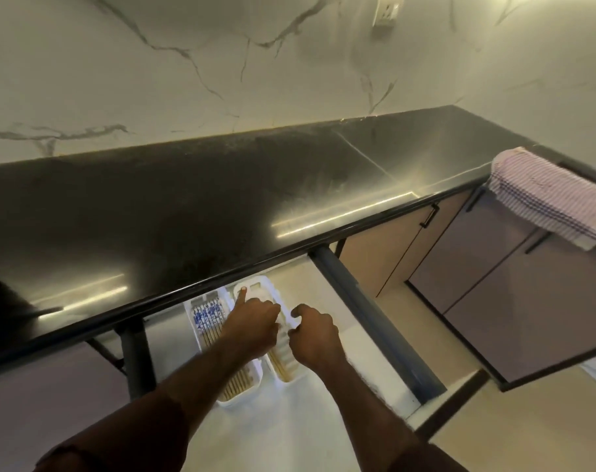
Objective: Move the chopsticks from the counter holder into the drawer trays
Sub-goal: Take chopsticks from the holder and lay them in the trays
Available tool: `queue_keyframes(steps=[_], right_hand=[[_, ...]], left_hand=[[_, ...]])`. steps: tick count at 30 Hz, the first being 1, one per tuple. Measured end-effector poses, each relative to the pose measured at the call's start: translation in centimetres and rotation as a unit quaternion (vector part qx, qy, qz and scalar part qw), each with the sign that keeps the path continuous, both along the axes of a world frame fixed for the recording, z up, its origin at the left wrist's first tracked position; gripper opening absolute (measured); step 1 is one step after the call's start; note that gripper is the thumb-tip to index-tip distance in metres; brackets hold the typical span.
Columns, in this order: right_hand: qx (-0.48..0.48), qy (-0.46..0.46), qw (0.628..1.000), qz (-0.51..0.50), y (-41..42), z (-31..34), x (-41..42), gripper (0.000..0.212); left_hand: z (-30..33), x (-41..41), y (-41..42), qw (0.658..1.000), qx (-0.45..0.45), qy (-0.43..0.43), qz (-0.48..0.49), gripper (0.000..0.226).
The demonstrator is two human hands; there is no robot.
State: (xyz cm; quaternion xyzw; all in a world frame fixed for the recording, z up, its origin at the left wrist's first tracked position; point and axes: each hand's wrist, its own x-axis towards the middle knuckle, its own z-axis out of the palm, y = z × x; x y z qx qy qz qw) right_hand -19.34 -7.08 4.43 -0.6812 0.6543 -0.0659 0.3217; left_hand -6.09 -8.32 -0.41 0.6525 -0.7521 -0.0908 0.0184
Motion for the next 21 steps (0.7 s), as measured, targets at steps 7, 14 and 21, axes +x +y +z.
queue_keyframes(steps=[7, 14, 21], right_hand=[[-0.079, -0.013, 0.997, 0.014, 5.1, 7.2, 0.6, 0.041], [-0.156, -0.051, 0.986, 0.032, 12.4, 13.0, 2.3, 0.048], [-0.217, -0.102, 0.969, 0.058, 18.2, 17.3, 8.5, 0.039]], left_hand=[[6.9, 1.6, 5.6, 0.997, -0.046, 0.034, 0.053, 0.044], [14.4, 3.9, 13.7, 0.984, -0.127, 0.088, 0.092, 0.046], [20.1, 9.9, 20.8, 0.970, -0.187, 0.089, 0.126, 0.044]])
